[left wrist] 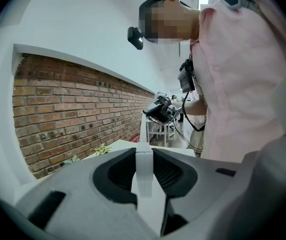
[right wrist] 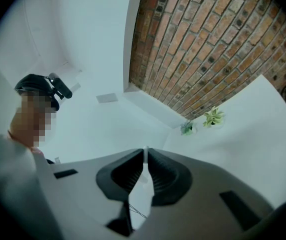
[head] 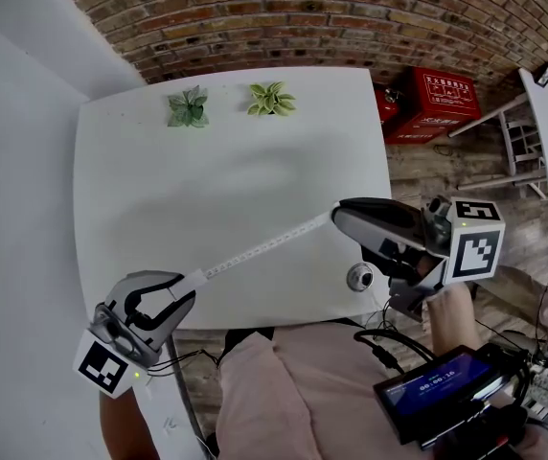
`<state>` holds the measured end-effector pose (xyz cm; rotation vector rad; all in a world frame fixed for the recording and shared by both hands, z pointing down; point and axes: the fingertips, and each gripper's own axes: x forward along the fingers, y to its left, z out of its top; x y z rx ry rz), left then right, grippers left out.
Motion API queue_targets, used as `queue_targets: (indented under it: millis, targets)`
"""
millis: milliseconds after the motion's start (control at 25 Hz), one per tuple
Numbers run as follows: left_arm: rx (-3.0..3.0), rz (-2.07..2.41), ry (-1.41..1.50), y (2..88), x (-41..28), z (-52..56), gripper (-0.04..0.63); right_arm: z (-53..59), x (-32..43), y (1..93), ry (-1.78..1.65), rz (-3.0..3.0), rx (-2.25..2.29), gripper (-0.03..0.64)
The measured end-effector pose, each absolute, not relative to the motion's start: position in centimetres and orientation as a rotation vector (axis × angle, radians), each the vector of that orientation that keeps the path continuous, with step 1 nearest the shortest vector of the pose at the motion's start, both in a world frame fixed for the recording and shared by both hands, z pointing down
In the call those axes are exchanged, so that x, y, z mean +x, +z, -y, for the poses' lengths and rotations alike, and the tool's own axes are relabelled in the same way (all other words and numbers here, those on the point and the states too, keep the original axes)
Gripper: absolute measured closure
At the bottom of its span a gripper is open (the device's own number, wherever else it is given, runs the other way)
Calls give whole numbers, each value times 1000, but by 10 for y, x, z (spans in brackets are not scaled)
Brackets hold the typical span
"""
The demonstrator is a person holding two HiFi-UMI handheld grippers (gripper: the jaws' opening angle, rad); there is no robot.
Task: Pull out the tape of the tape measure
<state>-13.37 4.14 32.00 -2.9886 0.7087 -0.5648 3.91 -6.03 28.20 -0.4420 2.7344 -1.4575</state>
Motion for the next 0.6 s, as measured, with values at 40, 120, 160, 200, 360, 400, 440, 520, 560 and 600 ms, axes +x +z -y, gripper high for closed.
queue_targets:
  millis: [40,120,160,200,360,400,440,520,560,600]
  targets:
    - [-2989,-710,-567,320,-134,-42,495,60,40,282,-1457,-2735,-442,581]
    - [-2988,-709,-571,320,-134,-43,495,61,41,282,-1455,-2736,-442,581]
    - [-2988,-709,-573,321,-134,-43,495,61,41,282,-1454,-2738,-442,581]
    - [-2989,-710,-574,321,-135,-43,495,61,41,283,-1453,-2740,-443,581]
    - [-2996,-707,-571,320,-138,-43,495,63,42,281,-1444,-2750,-450,581]
    - [-2998,-712,-577,320,-139,-43,495,64,43,281,-1441,-2748,-457,581]
    - [-3000,-721,-588,321,-141,-44,495,66,45,280,-1437,-2745,-467,581]
    - [-3004,-743,-597,323,-147,-45,495,69,49,279,-1428,-2742,-484,581]
    - [-3005,-747,-594,323,-149,-45,495,69,50,279,-1424,-2746,-485,581]
    - [-3003,-744,-593,323,-149,-45,495,69,50,279,-1422,-2751,-483,581]
